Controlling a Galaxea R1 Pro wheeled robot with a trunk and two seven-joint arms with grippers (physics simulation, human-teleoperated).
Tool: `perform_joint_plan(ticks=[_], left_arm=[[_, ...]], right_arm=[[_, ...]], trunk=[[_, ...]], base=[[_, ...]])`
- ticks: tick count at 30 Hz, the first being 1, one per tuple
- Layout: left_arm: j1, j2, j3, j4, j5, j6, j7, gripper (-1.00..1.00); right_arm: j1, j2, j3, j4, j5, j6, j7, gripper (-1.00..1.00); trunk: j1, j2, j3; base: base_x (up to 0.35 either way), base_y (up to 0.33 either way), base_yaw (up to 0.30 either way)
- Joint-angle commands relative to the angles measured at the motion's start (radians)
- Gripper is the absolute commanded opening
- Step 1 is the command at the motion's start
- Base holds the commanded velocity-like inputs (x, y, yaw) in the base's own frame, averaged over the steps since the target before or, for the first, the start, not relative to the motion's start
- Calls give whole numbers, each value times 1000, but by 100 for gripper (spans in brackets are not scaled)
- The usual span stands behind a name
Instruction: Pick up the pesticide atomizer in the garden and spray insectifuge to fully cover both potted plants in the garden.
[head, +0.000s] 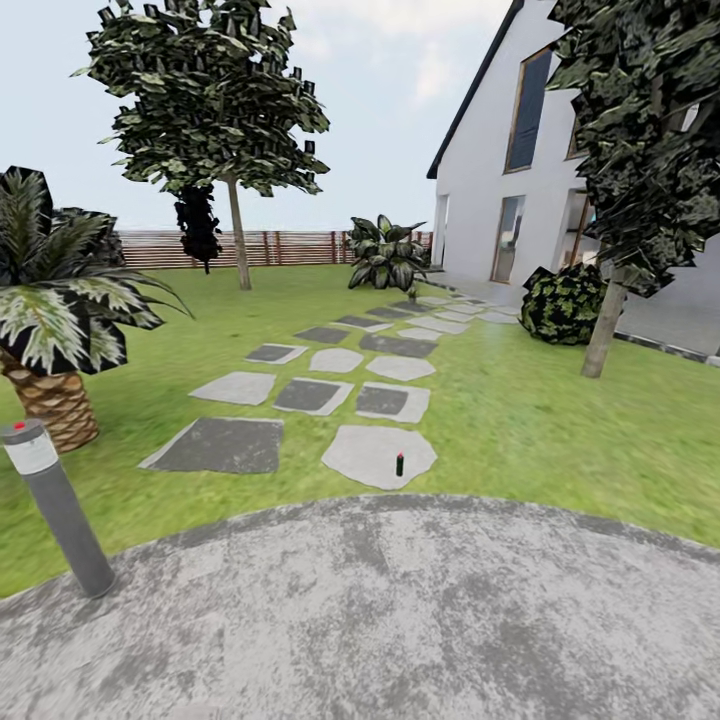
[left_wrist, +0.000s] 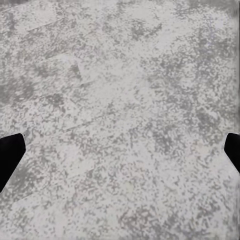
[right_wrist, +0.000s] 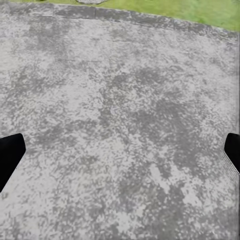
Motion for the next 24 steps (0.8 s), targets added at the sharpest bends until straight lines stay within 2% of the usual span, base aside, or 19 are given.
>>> perform_joint_plan(ticks=[1,21,24], left_arm=[[-1,0,0,1,0,-3,0,100],[0,0,0,0,0,-3,0,100],[-1,-1,0,-2,4,-5,-1,100]], right_arm=[[-1,0,0,1,0,-3,1,100],[-1,0,0,1,0,-3,1,100],[-1,0,0,1,0,-3,1,100]], trunk=[[0,0,-1],[0,0,-1],[0,0,-1]], base=[[208,-224,0],[180,-234,0],[41,-69,0]])
